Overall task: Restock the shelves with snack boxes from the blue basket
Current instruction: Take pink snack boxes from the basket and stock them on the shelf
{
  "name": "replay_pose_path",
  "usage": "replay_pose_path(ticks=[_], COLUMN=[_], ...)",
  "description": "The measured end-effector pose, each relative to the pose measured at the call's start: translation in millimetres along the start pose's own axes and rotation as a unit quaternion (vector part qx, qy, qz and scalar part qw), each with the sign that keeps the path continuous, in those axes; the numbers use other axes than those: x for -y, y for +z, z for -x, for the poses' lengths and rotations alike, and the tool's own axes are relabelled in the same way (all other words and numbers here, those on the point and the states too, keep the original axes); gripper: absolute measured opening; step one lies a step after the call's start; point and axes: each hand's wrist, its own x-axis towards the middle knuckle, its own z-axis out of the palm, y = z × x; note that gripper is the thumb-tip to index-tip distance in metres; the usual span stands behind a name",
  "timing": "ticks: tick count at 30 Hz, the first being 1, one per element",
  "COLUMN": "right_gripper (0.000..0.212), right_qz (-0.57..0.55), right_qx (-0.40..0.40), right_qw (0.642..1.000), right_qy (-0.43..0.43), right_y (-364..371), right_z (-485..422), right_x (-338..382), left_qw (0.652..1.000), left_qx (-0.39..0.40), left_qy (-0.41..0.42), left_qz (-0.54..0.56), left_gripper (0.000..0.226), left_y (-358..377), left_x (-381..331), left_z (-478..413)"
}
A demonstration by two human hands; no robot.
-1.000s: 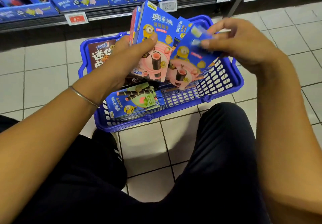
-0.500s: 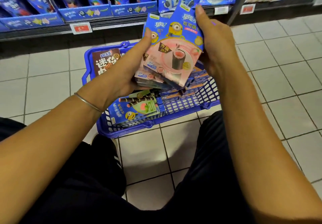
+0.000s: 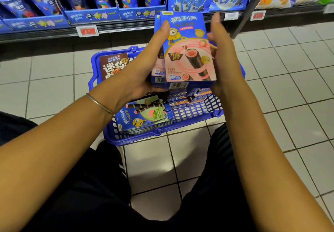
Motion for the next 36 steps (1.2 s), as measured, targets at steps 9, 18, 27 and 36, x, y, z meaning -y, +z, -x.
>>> replay_pose_path(ticks=[9, 18, 27, 36], right_gripper=[0.041, 0.058, 0.059, 0.07], right_qz=[-0.164, -0.064, -0.005, 0.127], right_qx=[0.144, 0.099, 0.142, 0.085], right_qw=[0.976, 0.991, 0.985, 0.984], right_qy=[0.023, 0.055, 0.094, 0.09], right_y=[16, 49, 127, 178], right_z=[6, 1, 79, 217], right_x=[-23, 16, 193, 422], left_qw=[1.0, 0.994, 0.973, 0.96], left_qx=[-0.021, -0.093, -0.223, -0.267], left_qy=[0.016, 0.032, 0.055, 0.078], left_qz=[0.013, -0.05, 0.004, -0.032], left_gripper=[0.087, 0.067, 0.076, 0.055], left_y=[10, -1, 33, 134], left_x=[-12, -58, -208, -391], left_z=[4, 29, 152, 335])
